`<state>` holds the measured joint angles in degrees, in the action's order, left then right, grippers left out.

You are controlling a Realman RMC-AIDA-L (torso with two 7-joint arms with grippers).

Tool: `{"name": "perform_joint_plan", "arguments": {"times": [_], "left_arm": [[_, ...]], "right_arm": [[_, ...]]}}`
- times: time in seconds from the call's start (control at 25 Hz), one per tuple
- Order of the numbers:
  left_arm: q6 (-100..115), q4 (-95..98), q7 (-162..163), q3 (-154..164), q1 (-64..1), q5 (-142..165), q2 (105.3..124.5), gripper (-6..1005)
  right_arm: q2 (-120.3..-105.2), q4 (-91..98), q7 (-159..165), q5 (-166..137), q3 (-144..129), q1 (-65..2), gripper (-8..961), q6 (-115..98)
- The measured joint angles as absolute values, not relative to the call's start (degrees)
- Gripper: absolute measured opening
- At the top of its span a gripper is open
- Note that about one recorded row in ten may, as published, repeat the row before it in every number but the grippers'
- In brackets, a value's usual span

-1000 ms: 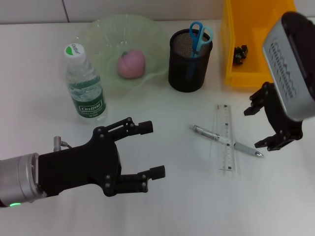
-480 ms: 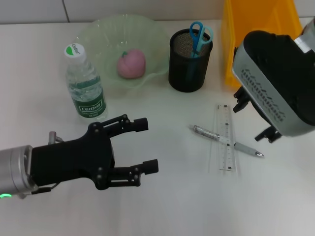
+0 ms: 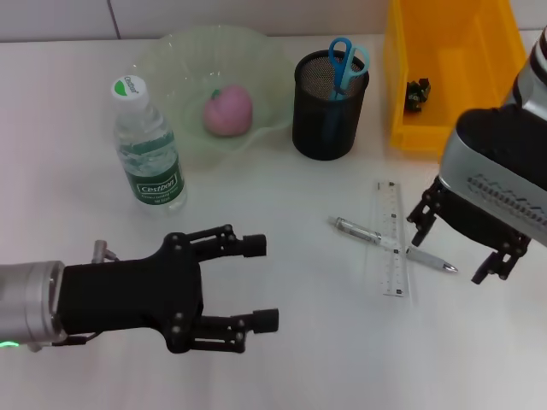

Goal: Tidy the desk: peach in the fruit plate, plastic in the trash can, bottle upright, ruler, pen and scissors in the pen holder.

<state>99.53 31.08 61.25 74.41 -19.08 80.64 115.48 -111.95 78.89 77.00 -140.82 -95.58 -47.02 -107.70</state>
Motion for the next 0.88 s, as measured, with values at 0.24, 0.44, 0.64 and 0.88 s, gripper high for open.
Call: {"name": "perform_joint_plan", "arguments": {"times": [0.24,0.44,0.64,0.88], "left_arm": [[98.36,31.56,66.07,72.42,-21.65,85.31,115.50,854],[97.14,31.73,66.33,71.11,-22.39,86.47,115.93,850],[96.66,31.96,66.35,70.87,-23.65,88.83,116.17,847],[96.13,31.99,65.85,70.69,-24.48,91.19,116.26,843]], "right_arm": [[-112.79,72.98,62.92,-142.19,-92.62,-47.62,743,-104.60],[-114.19,68.81,55.14,-142.19,-90.15,-48.63,742,-103.76],[-114.47,64.78,51.41,-142.20,-90.38,-49.70,741,-102.32],[-114.51,60.92,48.99,-142.20,-90.53,-51.11,740,-100.52]]}}
